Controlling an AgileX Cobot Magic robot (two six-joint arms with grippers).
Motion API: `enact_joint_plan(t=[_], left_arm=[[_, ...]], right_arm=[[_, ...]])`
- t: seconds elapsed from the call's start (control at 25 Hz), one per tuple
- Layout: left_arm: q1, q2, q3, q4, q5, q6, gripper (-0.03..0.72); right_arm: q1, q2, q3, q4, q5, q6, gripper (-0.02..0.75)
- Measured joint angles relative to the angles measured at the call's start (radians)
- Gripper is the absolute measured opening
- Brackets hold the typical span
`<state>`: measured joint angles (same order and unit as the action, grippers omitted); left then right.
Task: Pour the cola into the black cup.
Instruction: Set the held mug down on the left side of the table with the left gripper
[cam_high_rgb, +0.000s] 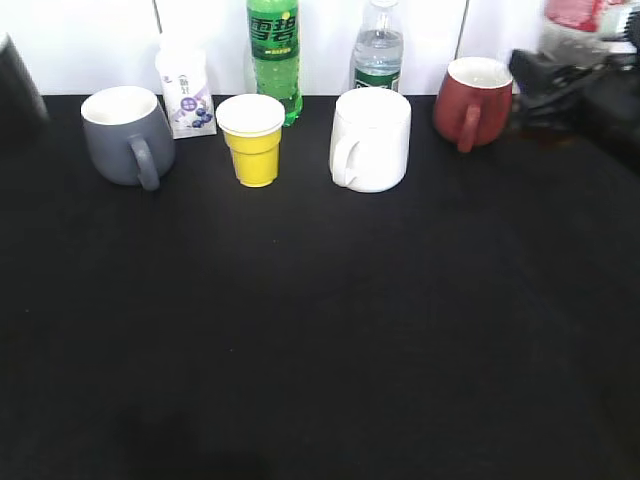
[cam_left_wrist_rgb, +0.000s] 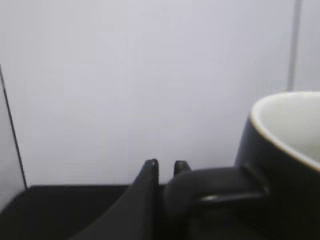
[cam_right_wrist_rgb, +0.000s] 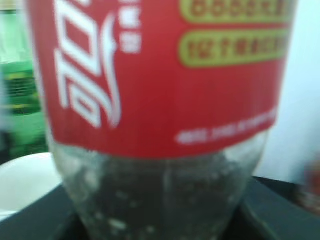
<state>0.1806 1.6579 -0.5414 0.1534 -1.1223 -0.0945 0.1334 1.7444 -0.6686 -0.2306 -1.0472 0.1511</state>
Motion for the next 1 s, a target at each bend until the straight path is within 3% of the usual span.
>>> enact_joint_plan(t=[0.2,0.44,0.56,0.8,0.92,1.0], left_arm=[[0.034,0.312,-0.308,0.005,0.024,0.004,0.059],[-0.028,0.550,-0.573,0.045,0.139,-0.009,0.059],[-0.046,0.594,-0.633,0.037,0.172,-0.038,0.060],[-0.054,0.558,-0.538,0.026,0.140,-0.057,0.249],[-0.054,0.478,-0.405,0.021,0.130,-0.057,0.272],[-0.054,0.375,-0.240,0.021,0.108,-0.057,0.276]], right_arm=[[-0.001,-0.013,0.000,0.000,0.058,0.003,0.403],[-0.001,-0.015,0.000,0.000,0.059,0.004,0.403],[-0.001,-0.015,0.000,0.000,0.059,0.007,0.403],[-0.001,-0.015,0.000,0.000,0.060,0.007,0.403],[-0.001,-0.015,0.000,0.009,0.060,0.007,0.403],[-0.004,-0.015,-0.002,0.083,0.060,0.000,0.403]])
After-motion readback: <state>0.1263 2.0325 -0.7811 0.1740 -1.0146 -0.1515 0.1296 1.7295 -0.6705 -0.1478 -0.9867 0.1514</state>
